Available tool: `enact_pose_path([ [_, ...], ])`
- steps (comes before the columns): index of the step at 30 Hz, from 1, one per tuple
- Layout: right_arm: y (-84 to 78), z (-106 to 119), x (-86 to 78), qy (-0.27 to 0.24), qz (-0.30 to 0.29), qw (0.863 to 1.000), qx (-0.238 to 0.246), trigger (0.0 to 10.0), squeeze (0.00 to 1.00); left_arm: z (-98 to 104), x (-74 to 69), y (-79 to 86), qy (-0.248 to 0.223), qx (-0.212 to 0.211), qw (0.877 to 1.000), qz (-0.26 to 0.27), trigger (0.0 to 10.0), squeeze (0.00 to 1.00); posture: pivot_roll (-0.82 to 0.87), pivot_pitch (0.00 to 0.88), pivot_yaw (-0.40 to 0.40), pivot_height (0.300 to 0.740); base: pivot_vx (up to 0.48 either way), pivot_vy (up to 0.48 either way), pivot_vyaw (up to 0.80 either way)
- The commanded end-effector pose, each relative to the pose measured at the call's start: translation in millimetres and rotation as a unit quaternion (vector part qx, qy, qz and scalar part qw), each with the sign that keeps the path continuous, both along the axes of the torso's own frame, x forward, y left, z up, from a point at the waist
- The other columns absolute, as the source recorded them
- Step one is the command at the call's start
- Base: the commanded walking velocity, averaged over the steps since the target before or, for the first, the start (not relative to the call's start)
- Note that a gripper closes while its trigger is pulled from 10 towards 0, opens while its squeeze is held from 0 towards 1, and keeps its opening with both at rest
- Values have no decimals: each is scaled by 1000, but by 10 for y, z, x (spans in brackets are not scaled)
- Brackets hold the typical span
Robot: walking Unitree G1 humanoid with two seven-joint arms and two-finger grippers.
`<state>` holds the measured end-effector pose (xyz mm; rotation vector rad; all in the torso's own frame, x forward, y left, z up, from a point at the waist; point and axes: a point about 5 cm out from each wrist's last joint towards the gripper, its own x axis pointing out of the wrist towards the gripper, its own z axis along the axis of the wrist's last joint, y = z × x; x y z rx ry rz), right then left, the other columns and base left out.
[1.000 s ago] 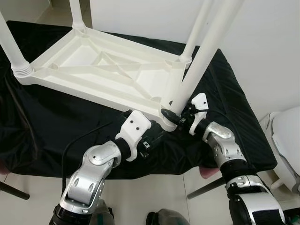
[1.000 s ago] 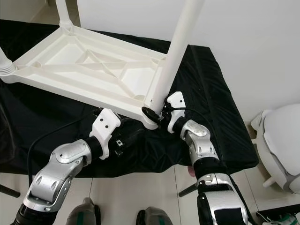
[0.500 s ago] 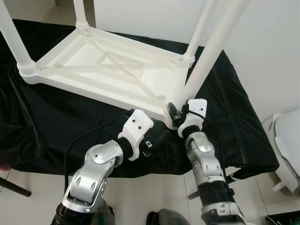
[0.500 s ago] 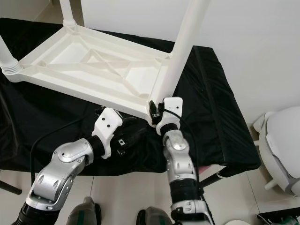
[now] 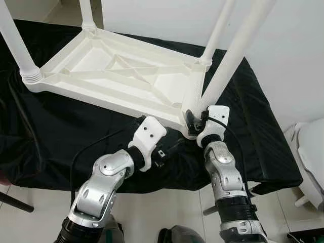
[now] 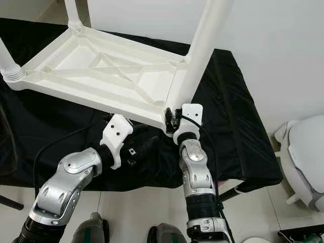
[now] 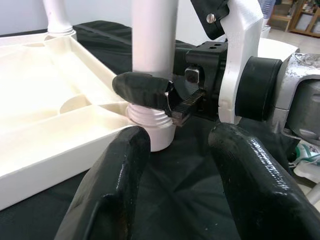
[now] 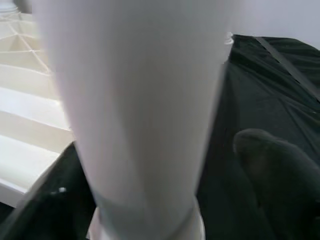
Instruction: Building children table
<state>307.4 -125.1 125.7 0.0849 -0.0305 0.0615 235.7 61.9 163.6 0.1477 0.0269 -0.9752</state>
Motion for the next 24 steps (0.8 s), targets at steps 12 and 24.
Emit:
enact_pose_path([
  [12,-103,-36,155,4,254,966,-53,10000,0,6,69,4,-8,2,999,35,10000,0,-6,0,-106,740,0,0,0],
  [24,-64,-72,324,14,331,939,-90,10000,0,24,63,22,-10,4,999,36,10000,0,19,0,-98,740,0,0,0],
])
